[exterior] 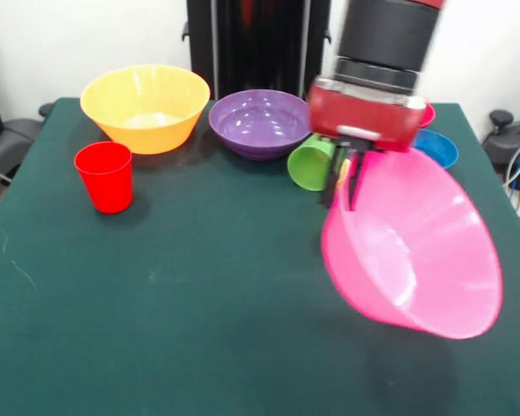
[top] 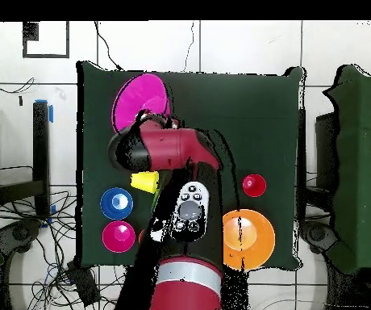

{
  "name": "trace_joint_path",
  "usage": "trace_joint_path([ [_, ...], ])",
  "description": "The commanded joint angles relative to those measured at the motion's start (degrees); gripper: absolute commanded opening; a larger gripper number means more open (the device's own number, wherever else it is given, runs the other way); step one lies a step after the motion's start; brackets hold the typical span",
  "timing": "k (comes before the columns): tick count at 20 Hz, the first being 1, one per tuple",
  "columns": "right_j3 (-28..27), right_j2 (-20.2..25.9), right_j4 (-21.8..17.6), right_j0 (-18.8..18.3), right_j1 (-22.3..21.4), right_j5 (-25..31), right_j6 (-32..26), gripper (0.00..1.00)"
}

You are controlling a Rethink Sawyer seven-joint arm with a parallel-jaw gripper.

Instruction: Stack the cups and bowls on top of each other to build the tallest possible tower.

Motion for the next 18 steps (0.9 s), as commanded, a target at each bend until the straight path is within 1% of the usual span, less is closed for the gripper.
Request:
trace_joint_path([
  [1, 2.8, 12.5, -8.6, -6.3, -2.2, 7.9, -18.7, 0.00],
  [3, 2.9, 14.1, -9.9, -7.8, -2.6, 8.8, -19.6, 0.00],
  [4, 3.3, 15.4, -10.6, -9.6, -3.2, 9.5, -21.9, 0.00],
  [5, 3.5, 16.1, -11.3, -10.3, -3.5, 9.8, -22.2, 0.00],
  [9, 3.5, 18.4, -14.5, -11.7, -3.9, 10.9, -23.5, 0.00],
  [10, 3.4, 19.4, -15.1, -12.8, -3.9, 11.4, -25.0, 0.00],
  [15, 3.8, 22.7, -17.6, -15.1, -4.3, 13.0, -28.3, 0.00],
  [18, 4.2, 24.7, -18.9, -17.0, -4.3, 13.2, -30.2, 0.00],
])
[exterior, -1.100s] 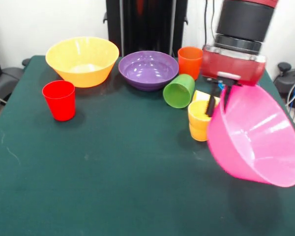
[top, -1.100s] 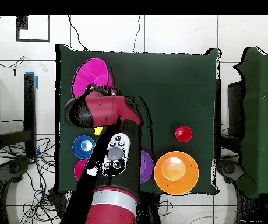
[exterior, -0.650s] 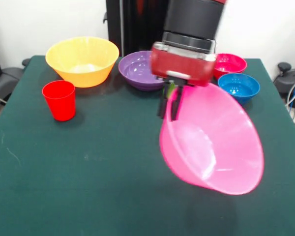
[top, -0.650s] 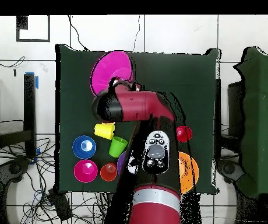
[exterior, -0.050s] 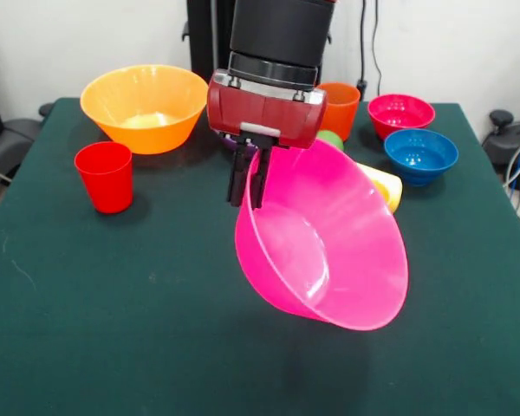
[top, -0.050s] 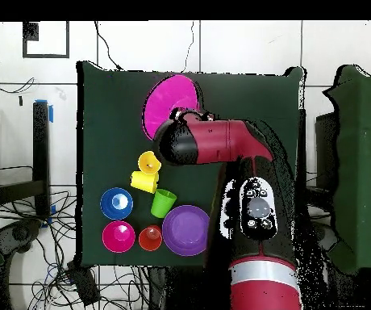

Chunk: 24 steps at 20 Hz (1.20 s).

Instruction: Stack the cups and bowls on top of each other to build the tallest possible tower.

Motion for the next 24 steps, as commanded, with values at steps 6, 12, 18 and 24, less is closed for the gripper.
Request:
trace_joint_path([
  [6, 6.3, 14.9, -8.0, -5.9, -1.2, 7.3, -23.1, 0.00],
  [12, 10.5, 18.3, -9.8, -11.6, -2.6, 7.3, -26.7, 0.00],
  [18, 11.5, 22.5, -11.4, -16.7, -3.0, 9.7, -32.0, 0.00],
  [24, 10.8, 25.9, -13.3, -20.3, -3.2, 13.1, -36.0, 0.00],
])
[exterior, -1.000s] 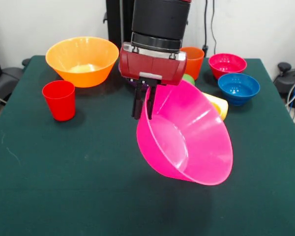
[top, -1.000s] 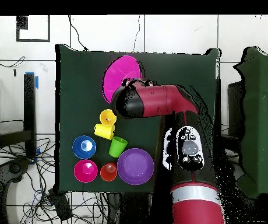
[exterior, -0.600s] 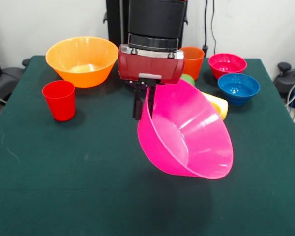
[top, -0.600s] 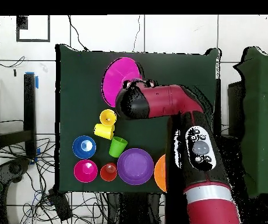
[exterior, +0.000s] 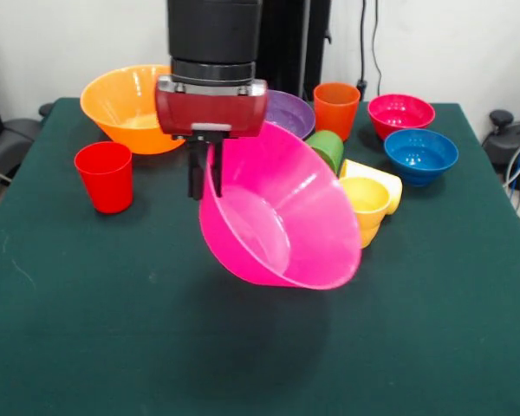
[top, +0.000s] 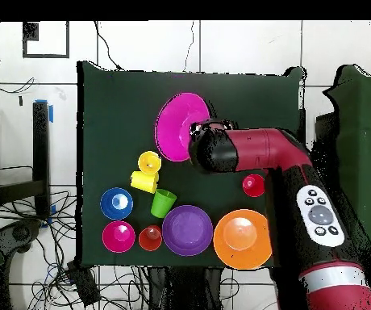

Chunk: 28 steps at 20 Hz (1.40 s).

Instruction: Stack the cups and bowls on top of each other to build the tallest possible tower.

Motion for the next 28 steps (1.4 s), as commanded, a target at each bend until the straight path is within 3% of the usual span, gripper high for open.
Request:
trace_joint_path([
  [1, 2.8, 8.8, -5.2, -3.0, -0.4, 9.8, -23.4, 0.00],
  [10, 0.6, 12.2, -9.0, -5.5, -0.4, 12.5, -29.3, 0.00],
  [19, -1.3, 12.8, -12.2, -4.9, -0.6, 13.8, -31.7, 0.00],
  [28, -3.7, 12.3, -14.7, -3.5, -4.8, 17.3, -32.2, 0.00],
])
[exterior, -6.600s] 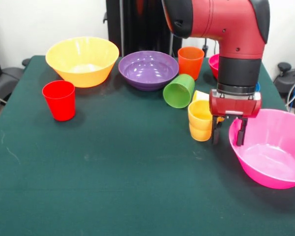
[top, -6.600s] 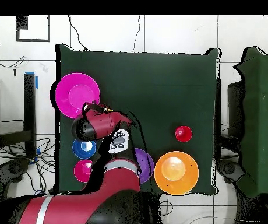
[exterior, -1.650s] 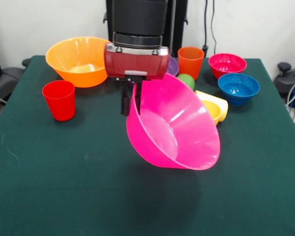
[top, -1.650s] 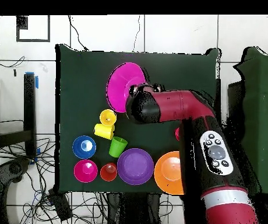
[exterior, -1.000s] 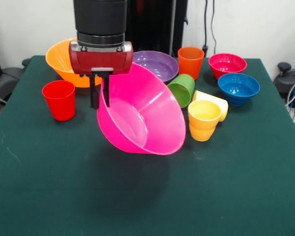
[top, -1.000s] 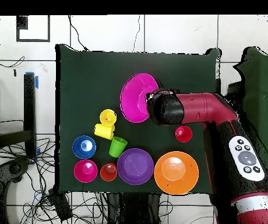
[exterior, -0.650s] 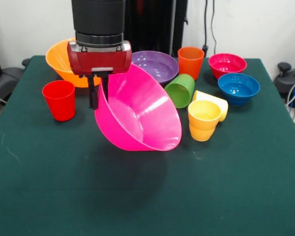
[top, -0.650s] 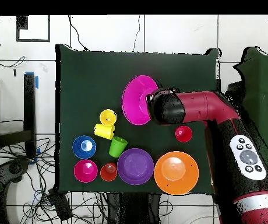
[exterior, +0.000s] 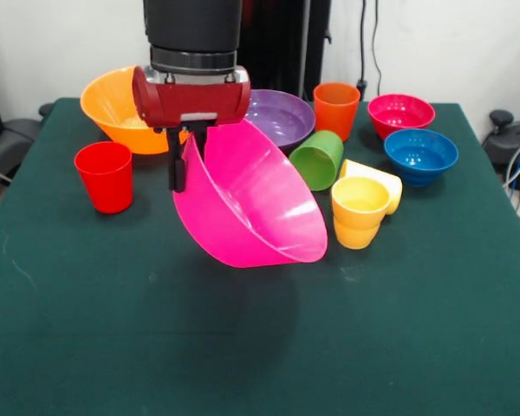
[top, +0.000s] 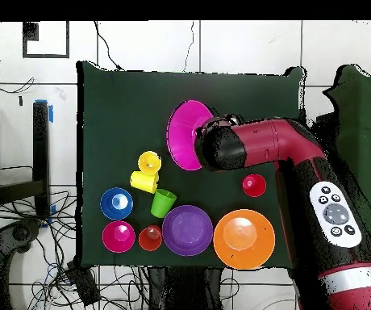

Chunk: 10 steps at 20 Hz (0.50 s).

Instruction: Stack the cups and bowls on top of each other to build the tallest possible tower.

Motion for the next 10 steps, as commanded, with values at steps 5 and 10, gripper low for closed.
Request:
trace_joint_path([
  [5, -4.3, 2.9, -4.3, 1.8, -5.0, 12.7, -19.8, 0.00],
  [10, -5.7, 3.1, -4.7, 2.4, -7.2, 16.2, -20.0, 0.00],
])
